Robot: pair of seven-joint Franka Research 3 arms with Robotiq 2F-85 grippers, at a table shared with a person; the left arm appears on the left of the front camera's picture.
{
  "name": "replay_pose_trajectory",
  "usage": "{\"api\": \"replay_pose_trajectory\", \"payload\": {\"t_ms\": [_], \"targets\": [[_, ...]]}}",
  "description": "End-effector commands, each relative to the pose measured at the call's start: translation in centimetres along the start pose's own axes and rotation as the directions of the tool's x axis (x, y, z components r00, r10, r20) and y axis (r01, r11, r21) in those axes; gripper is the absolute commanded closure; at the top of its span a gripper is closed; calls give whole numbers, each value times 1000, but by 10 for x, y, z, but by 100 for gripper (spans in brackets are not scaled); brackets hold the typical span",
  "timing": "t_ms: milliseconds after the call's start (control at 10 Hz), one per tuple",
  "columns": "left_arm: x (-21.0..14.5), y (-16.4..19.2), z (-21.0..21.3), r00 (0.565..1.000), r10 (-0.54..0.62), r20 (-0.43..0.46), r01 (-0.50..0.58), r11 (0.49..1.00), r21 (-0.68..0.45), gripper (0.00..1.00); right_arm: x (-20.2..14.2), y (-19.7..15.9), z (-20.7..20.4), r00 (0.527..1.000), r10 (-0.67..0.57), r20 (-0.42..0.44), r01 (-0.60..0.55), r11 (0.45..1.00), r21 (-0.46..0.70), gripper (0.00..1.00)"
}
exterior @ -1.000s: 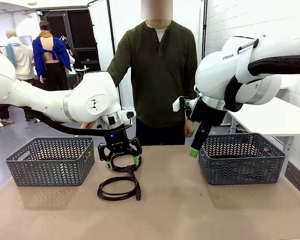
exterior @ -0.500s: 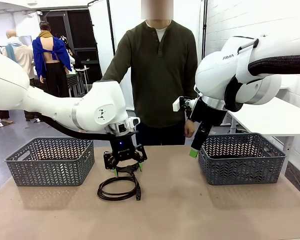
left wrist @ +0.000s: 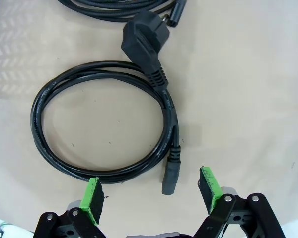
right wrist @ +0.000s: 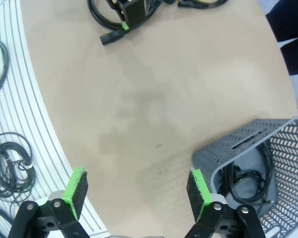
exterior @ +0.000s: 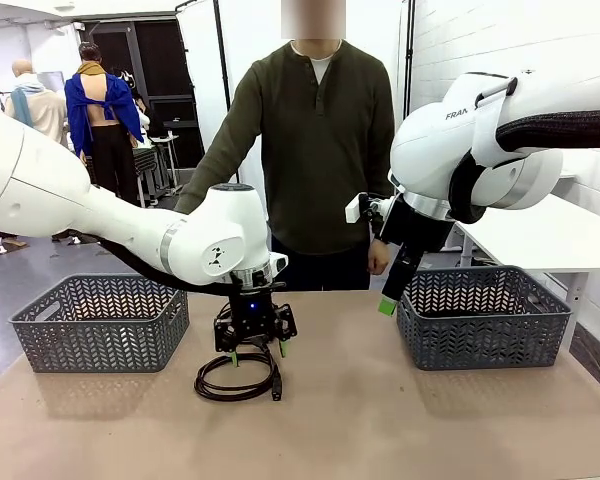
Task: Organize the cables according to human instructions.
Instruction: Pick up a bundle of cables and place it in the basket indicated by the human.
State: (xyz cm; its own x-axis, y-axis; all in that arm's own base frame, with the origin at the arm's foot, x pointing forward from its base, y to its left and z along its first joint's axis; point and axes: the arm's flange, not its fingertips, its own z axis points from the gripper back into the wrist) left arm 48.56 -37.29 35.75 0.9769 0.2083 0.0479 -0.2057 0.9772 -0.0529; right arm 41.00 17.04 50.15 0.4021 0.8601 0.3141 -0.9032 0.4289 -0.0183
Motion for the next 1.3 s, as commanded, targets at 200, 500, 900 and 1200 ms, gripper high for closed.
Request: {"api": "replay_pose_trajectory", "payload": {"t_ms": [200,500,900,1200], "targets": [[0,0,0,1000,0,0,0,1000,0,0,0,-1,-1,1000,-2,0,2,1000,-3,0],[0,0,0,1000,0,0,0,1000,0,0,0,-1,-1,1000,-2,0,2,1000,-3,0],[5,-2,-8,998,58,7,-58,998,-1,0,0,-1,-1,1000,-2,0,2,1000,-3,0],[6,-7,-20,998,63,-16,-63,998,3,0,0,-1,-1,1000,-2,0,2,1000,-3,0]]}}
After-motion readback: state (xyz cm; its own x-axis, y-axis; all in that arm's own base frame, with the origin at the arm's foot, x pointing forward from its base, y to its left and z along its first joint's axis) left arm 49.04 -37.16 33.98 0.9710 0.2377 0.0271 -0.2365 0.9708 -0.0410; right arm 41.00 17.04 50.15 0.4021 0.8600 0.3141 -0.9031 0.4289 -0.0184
